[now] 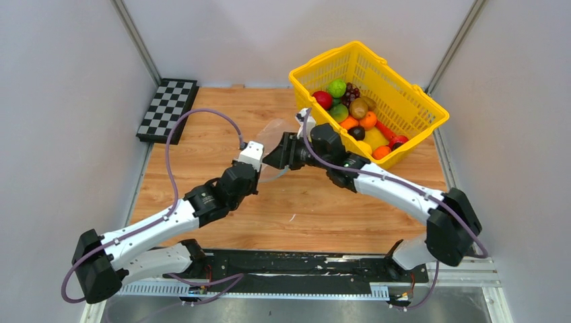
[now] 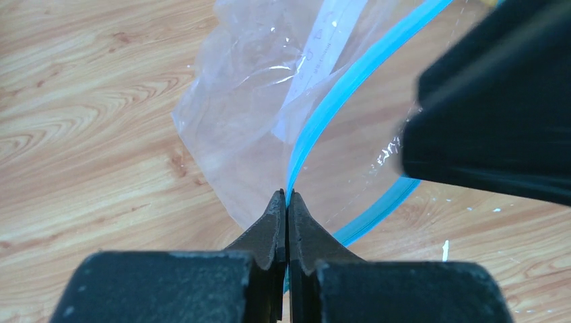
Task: Place the food in the zip-top bag and seal the zipper
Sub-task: Pick up the zipper food storage bag at the center of the board, then open the zipper of the food storage bag at the center of the board.
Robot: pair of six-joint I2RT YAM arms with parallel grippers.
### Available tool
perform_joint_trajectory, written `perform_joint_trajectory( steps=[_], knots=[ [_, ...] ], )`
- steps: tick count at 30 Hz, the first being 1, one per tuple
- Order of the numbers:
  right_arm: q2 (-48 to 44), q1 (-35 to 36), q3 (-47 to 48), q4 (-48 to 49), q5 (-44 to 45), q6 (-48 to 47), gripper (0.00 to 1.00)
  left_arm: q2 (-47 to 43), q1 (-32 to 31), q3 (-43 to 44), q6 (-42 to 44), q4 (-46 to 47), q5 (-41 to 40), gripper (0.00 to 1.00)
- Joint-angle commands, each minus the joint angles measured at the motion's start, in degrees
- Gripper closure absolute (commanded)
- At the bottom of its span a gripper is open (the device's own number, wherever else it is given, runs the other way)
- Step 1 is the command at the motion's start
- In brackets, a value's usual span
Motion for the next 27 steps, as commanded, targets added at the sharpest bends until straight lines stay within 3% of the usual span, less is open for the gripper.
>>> perform_joint_trajectory(
  steps=[1, 9, 14, 20, 27],
  knots=[
    [-8.32, -0.16, -4.16, 1.45, 2.67, -4.32, 0.49, -1.65, -0.42, -0.12, -3.92, 2.7, -0.92, 1.0],
    [-17.07, -0.16, -13.87, 2.04, 14.27, -2.27, 0.55, -2.74, -0.42, 0.6, -7.71, 1.9, 1.47, 1.0],
    [-17.46, -0.22, -17.1, 3.18, 21.34, 0.14, 0.57, -3.78, -0.42, 0.73, -7.89, 1.29, 2.53, 1.0],
    [-11.89, -0.59, -16.02, 6.73, 19.46, 4.85, 0.64, -4.44, -0.42, 0.23, -7.87, 1.39, 4.88, 1.0],
    [-9.96, -0.7, -13.13, 8.17, 17.63, 4.8, 0.64, -4.96, -0.42, 0.63, -7.7, -0.79, 3.38, 1.0]
  ],
)
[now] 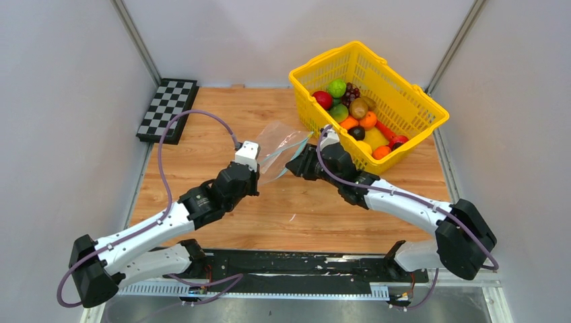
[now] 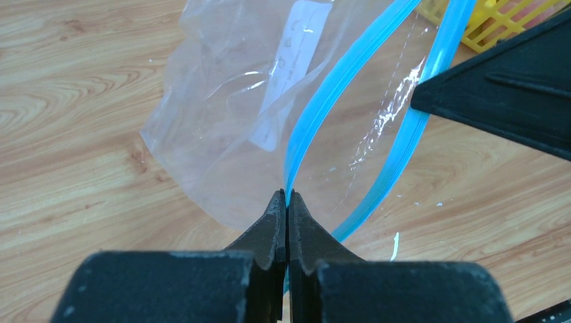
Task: Place the food in the zip-top bag and seal the zipper
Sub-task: Open the zipper of the food storage bag at the center of the board.
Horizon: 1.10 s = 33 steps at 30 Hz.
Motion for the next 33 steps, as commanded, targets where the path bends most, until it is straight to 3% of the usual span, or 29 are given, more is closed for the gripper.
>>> perform_joint_trajectory(
  steps=[1, 5, 8, 12, 15, 19, 21, 28, 33],
  knots=[
    [-0.2, -0.28, 3.6, 5.12, 0.18, 1.35, 0.64, -1.94, -0.2, 0.57, -1.01, -0.59, -0.7, 1.0],
    [1.51, -0.34, 4.02, 7.53, -0.14, 1.88, 0.65, -2.46, -0.2, 0.32, -1.1, -0.88, -0.08, 1.0],
    [4.66, -0.46, 6.09, 5.87, -3.78, 2.16, 0.88, -2.77, -0.2, -0.13, -1.3, -0.81, 0.16, 1.0],
    [6.51, -0.46, 6.82, 5.22, -6.79, 2.51, 0.99, -4.18, -0.2, -1.09, -1.62, -0.15, 0.05, 1.0],
    [5.78, -0.45, 6.55, 4.86, -6.04, 1.24, 1.0, -4.84, -0.2, -1.22, -1.29, -0.41, -0.4, 0.99],
    [4.94, -0.45, 9.22, 1.17, -6.58, -3.65, 1.0, -4.87, -0.2, -0.52, -0.38, -0.74, -0.24, 0.63],
    [5.17, -0.41, 11.27, -0.99, -8.45, -5.31, 1.0, -4.25, -0.2, 0.23, 0.13, -0.73, 0.02, 0.55],
    [6.47, 0.19, 16.17, -5.63, -11.46, -7.41, 1.0, 6.9, -0.2, 15.17, 5.91, -6.63, 2.74, 0.45],
    [6.77, 0.41, 19.38, -12.53, -11.14, -10.49, 1.0, 10.64, -0.2, 18.39, 8.08, -9.16, -0.14, 0.48]
  ],
)
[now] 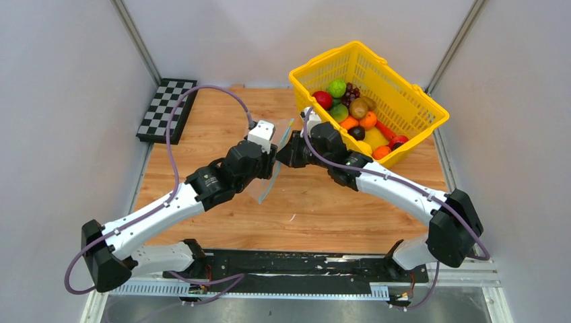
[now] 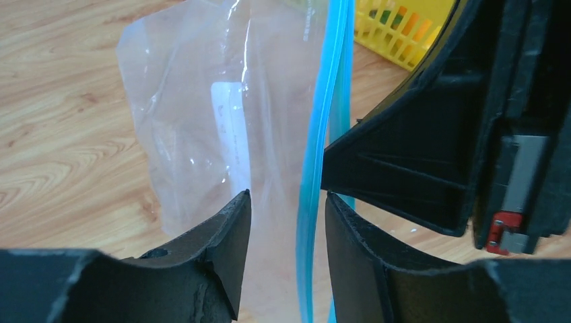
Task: Place the food in the zip-top bag and seal the zipper
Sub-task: Open the zipper of the food storage bag at the center of the board.
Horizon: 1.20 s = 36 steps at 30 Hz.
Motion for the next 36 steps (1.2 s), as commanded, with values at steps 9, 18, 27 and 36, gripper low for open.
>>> perform_joint_trajectory(
  steps=[9, 18, 27, 36],
  knots=[
    [-1.33, 0.5, 4.17, -6.28, -1.89, -5.67, 1.0, 1.17, -0.15, 1.66, 4.14, -5.24, -3.16, 0.58],
    [0.15, 0.43, 4.27, -8.45, -2.32, -8.41, 1.0, -1.2, -0.11, 2.11, 3.01, -4.84, -1.63, 1.0],
    [-0.12, 0.46, 7.28, -19.48, 7.18, -12.79, 1.0, -5.98, -0.15, 3.66, -9.7, -17.84, -19.05, 1.0],
    [1.01, 0.46, 10.58, -22.94, 4.12, -15.32, 0.94, -5.7, -0.13, 5.26, -10.68, -18.26, -13.66, 1.0]
  ],
)
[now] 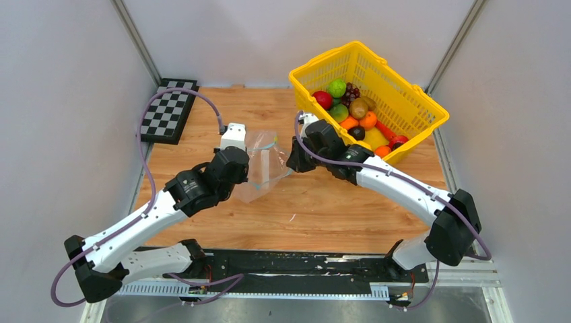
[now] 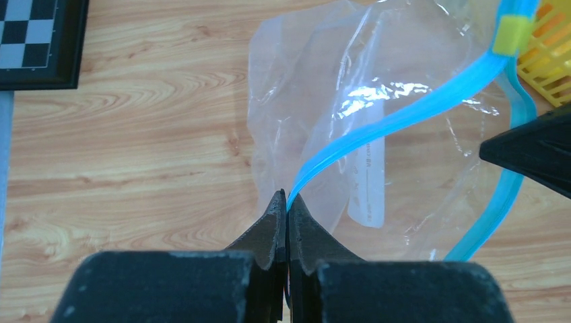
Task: Place the food in the zip-top bag and seal the zipper
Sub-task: Open the zipper of the food storage bag at the center of the board, then adjust the bin at the center of the board.
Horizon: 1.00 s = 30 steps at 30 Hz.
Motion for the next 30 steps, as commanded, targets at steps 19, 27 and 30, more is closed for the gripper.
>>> perform_joint_trajectory(
  steps=[19, 27, 30],
  knots=[
    [-17.09, -4.81, 8.55, -5.09, 14.01, -17.91, 0.12, 2.31, -0.07, -0.95, -3.68, 0.79, 0.22, 1.0],
    [-12.08, -26.64, 9.5, -14.7, 6.29, -17.66, 0.05, 1.19, 0.02, -1.5, -2.41, 1.09, 1.03, 1.0],
    [-12.09, -28.3, 5.93, -14.08, 9.74, -17.03, 0.05, 1.64, 0.02, -1.21, -1.37, 1.08, 2.13, 1.0]
  ],
)
